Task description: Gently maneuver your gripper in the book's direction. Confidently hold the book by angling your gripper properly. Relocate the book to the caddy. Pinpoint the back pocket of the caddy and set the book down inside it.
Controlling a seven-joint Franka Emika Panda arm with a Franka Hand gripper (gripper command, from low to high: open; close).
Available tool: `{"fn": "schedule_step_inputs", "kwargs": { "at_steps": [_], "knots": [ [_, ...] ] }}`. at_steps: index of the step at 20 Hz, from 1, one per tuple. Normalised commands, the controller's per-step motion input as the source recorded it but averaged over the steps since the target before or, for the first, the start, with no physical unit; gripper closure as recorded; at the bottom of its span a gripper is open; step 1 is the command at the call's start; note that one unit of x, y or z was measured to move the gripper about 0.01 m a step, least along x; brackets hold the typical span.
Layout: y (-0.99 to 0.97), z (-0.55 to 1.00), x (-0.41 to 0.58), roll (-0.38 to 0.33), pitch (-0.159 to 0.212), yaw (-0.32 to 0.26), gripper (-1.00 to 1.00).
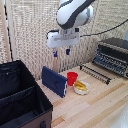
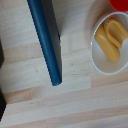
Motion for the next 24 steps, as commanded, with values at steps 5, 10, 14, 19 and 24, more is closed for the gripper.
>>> {"fn": "schedule_step_inputs", "kwargs": {
  "at_steps": [5, 10, 14, 19, 24],
  "knots": [
    [0.23, -0.25, 0.127, -0.028, 0.033, 0.209, -1.0],
    [0.23, -0.28, 0.153, -0.035, 0.001, 0.224, -1.0],
    [0.13, -0.27, 0.198, -0.037, 0.0, 0.214, -1.0],
    [0.0, -0.32, 0.194, -0.005, 0.0, 0.119, -1.0],
    [0.03, -0.29, 0.218, 0.0, 0.004, 0.04, -1.0]
  ]
}}
